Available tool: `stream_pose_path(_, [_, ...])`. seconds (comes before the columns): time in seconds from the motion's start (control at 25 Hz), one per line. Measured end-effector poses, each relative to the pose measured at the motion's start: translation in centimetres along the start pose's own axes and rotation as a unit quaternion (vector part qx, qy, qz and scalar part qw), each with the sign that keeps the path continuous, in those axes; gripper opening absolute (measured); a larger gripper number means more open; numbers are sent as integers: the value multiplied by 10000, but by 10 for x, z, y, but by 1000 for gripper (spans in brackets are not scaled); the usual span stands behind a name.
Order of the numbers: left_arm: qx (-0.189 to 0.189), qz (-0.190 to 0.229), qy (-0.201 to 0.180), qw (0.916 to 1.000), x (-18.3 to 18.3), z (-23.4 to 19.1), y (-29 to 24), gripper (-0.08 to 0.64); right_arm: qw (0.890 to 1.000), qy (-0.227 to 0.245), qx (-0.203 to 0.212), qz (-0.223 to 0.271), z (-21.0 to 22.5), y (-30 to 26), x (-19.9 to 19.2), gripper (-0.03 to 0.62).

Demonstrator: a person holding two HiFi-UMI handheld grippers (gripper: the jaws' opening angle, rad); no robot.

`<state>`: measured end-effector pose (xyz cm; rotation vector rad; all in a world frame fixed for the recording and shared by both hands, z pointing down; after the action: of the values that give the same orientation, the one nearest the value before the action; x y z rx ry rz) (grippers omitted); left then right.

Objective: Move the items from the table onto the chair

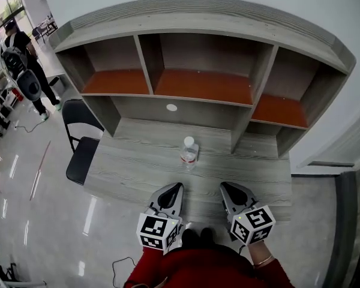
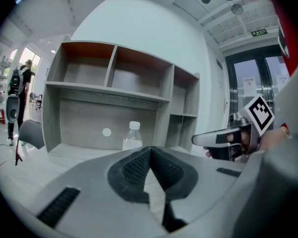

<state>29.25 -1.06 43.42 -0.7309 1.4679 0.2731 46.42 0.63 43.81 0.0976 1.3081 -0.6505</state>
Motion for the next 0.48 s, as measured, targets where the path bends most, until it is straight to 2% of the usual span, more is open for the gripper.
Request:
stream_pose_path(0.28, [-2,-229,44,9997,-6,4,-12,8,9998,-14,120,-170,8,-16,-2,12])
stream_pose_path(0.48, [314,-318,137,9989,-12,-5,2,8,9980,592,197,26,3,-35,1,18])
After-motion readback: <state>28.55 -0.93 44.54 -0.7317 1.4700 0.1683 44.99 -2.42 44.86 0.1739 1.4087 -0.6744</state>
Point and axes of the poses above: the fingertips, and each gripper's own axes: y backward along the fingers, z to its right, x out of its top, the point moved 5 cm from there along y, backward along the fingers, and after that the axes turned 1 degree about -y, right-handed, at the moved point
